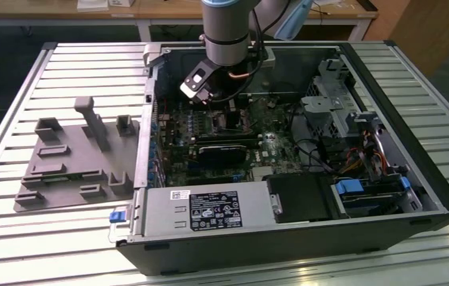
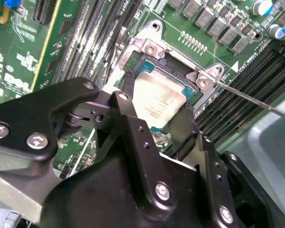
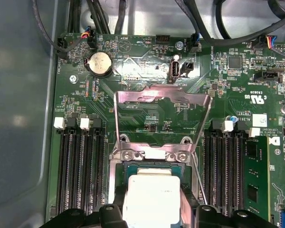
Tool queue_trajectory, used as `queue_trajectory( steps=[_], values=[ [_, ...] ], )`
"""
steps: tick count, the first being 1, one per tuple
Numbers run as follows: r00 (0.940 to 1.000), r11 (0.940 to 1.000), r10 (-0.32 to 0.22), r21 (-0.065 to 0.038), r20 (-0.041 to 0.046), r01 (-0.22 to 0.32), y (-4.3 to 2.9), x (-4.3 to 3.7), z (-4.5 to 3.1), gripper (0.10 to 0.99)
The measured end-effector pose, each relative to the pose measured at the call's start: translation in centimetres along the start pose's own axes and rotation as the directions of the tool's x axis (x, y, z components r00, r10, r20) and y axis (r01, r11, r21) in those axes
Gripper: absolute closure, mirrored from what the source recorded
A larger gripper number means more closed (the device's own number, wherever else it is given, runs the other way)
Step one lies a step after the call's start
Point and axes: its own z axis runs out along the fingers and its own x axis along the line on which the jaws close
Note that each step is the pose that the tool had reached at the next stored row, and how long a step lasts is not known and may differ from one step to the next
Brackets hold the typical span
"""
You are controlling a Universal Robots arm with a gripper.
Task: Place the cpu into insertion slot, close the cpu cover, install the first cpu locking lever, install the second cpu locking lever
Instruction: 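Place the cpu into insertion slot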
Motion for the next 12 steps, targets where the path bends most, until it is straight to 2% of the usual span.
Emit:
queue_trajectory(
  steps=[2, 3, 12],
  values=[
    [1.0, 1.0, 0.0, 0.0, 0.0003, 0.0, 0.0, 0.0, 0.0, 0.541],
    [1.0, 1.0, 0.0, 0.0, 0.0006, 0.0, -0.01, -0.01, -0.01, 0.478],
    [1.0, 1.0, 0.0, 0.0, 0.0007, 0.0, -0.01, -0.01, -0.02, 0.478]
  ],
)
